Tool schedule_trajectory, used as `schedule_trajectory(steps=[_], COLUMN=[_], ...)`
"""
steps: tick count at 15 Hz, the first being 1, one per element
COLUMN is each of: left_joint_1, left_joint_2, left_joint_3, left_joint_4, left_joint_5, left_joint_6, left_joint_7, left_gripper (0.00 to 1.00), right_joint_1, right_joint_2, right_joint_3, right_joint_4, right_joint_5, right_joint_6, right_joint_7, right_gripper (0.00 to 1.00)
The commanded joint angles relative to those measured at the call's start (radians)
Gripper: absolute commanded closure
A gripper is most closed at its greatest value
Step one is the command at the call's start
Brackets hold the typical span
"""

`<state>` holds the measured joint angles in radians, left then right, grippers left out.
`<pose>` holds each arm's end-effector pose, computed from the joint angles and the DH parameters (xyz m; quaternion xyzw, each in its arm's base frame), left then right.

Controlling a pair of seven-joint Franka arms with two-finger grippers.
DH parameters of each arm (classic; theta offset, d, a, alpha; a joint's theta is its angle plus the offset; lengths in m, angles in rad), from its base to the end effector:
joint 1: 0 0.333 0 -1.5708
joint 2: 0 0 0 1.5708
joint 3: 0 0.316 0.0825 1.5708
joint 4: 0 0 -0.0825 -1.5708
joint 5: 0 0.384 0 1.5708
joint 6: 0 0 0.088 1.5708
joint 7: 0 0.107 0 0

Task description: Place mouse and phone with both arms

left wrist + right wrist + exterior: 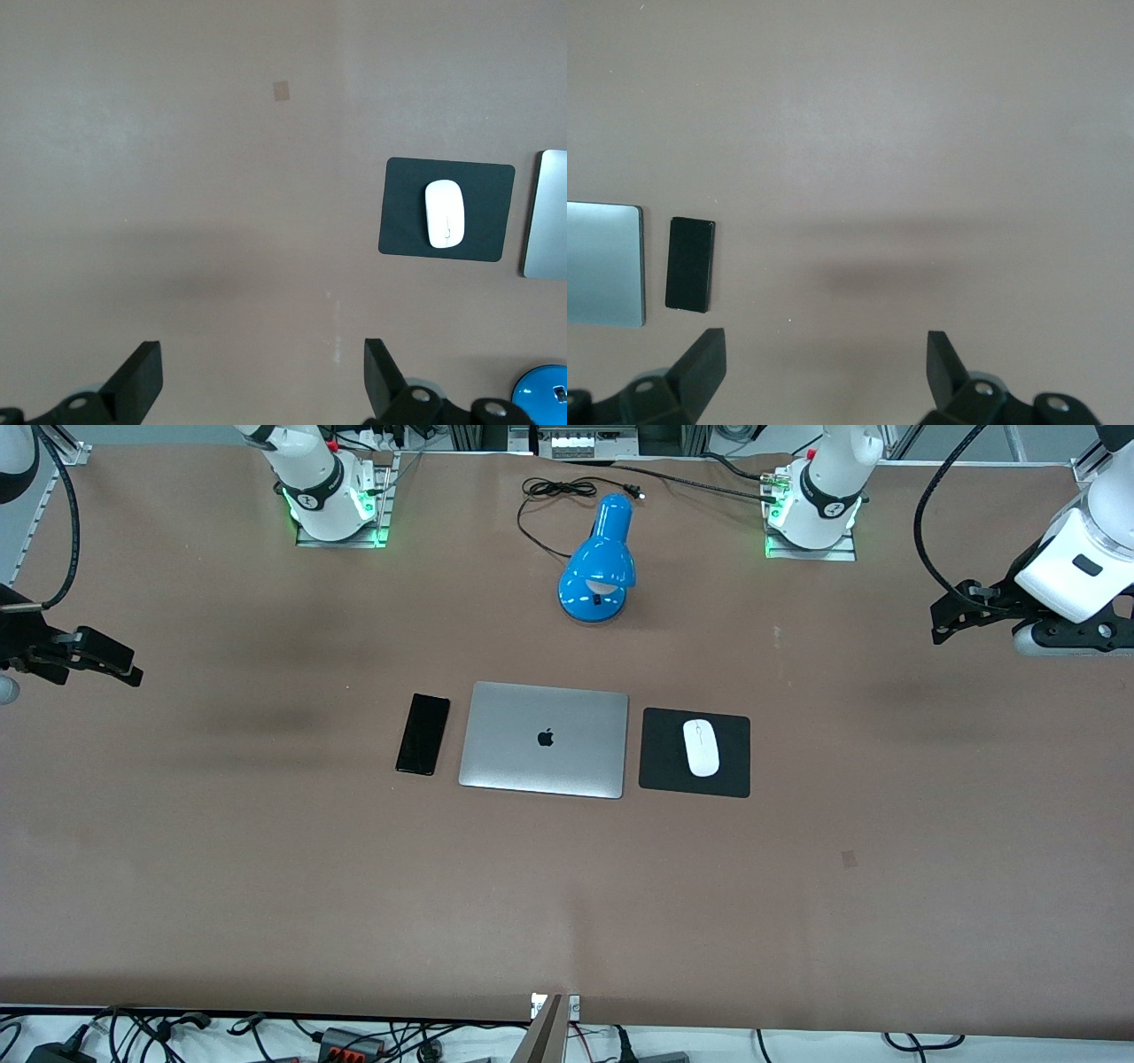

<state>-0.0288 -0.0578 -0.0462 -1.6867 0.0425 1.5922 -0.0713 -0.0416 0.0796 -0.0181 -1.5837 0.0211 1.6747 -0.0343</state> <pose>0.5351 -0.0364 0.6032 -0.9996 0.0026 0.0167 0.0239 0.5857 -0.0326 0.5822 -0.9998 0.0137 -0.0062 0.0095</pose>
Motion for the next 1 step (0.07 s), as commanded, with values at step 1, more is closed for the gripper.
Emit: schedule_trajectory(steps=[1], left_joint_1=[0.007], left_joint_2=[0.015], left_joint_3=[-0.007], left_joint_4=[0.032], left_joint_5=[0.017], left_joint_6=[-0.023], left_joint_7=[0.013], left_gripper=[0.0], right_joint_1=[-0.015], right_joint_2=[-0.031], right_joint_3=[0.018], right_joint_4=[-0.021], right_joint_5=[-0.004], right_joint_6=[-0.007], right_joint_7=[0.007], right_gripper=[0.0])
